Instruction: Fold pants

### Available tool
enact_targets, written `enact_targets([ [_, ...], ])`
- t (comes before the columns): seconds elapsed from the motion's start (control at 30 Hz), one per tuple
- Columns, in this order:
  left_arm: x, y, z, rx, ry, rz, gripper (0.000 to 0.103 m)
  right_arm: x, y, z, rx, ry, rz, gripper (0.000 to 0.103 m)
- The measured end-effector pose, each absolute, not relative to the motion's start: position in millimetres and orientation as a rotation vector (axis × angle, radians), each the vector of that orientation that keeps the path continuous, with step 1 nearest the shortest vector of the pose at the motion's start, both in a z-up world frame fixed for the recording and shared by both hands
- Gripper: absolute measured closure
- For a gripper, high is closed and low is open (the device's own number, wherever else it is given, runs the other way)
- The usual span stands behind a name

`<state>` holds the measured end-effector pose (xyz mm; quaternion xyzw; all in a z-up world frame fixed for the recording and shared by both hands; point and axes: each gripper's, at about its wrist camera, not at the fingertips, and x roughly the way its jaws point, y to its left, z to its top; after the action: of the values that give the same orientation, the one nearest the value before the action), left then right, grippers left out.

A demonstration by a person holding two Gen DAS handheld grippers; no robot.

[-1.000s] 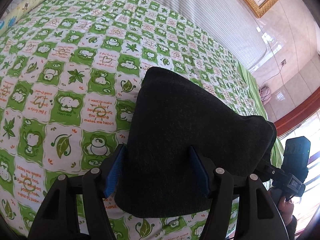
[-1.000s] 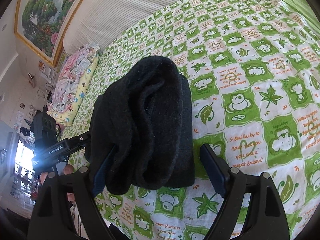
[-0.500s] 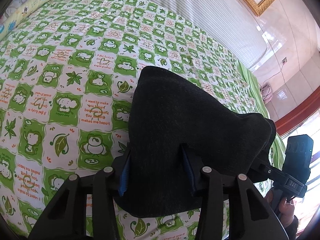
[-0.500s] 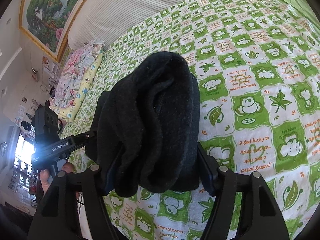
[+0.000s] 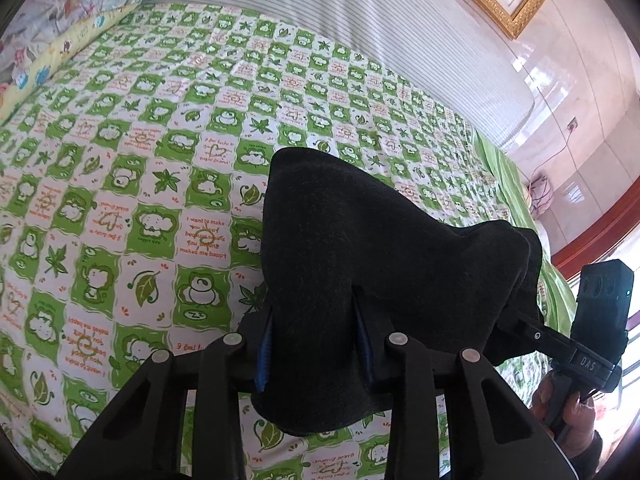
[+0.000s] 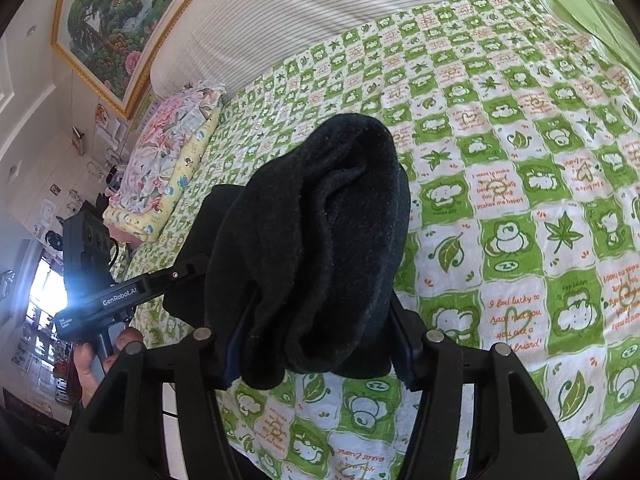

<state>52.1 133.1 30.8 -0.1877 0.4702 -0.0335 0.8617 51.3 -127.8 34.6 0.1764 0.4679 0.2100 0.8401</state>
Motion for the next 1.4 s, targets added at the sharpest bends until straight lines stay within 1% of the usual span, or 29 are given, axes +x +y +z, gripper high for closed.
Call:
enact_targets([
  [0.13,46,136,41,-0.376,0.967,-0.036,0.071,55,-121,42,0.364,0.987,0.48,0.049],
  [0.47,39,153,64,-0.34,0.91,0.039,0.071,73,-94,58,0.326,0.956,0.553,0.049],
  [0.97,47,184,79,-0.357,0.864,0.125,0.071,112,-57,68,0.277,0.943,0.637,0.049],
  [1.4,81,208,76,-0.357,0.861,0.169,0.071,162,-36,65,0.267,0.954,0.669,0.049],
])
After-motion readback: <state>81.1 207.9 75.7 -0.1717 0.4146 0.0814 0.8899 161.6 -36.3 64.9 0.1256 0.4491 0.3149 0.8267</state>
